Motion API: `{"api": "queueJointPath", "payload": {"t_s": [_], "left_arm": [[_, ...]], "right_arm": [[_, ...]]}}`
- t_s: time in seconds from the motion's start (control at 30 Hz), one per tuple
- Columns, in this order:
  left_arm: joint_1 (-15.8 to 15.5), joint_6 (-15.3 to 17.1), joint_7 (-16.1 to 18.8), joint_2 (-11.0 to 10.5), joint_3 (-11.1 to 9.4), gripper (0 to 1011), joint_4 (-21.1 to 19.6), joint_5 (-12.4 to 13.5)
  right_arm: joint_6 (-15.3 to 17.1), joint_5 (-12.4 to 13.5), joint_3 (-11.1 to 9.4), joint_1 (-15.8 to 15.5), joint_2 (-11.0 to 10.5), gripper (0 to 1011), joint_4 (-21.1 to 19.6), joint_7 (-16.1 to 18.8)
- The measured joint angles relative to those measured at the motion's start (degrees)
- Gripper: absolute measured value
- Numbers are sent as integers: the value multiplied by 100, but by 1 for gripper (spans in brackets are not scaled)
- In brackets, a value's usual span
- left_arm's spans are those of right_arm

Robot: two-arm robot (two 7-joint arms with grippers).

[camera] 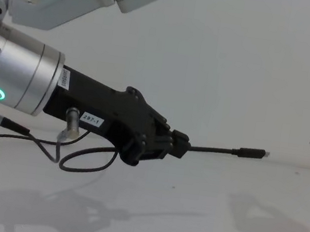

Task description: Pick up the data cable with the one hand.

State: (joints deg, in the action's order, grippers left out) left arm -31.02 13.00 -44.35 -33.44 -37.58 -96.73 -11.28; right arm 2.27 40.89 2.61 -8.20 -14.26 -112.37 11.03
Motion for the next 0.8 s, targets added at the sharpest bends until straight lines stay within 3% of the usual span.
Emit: {"api": "queueJointPath", "payload": {"t_s": [0.33, 0.8], "left_arm": [[-13, -12, 18, -11, 22, 32, -10, -33], [-20, -19, 27, -18, 33, 32, -19, -49]], "right_arm": [[244, 483, 16, -86, 85, 268, -149, 3], [417, 818, 188, 31, 185, 268, -28, -30]]}}
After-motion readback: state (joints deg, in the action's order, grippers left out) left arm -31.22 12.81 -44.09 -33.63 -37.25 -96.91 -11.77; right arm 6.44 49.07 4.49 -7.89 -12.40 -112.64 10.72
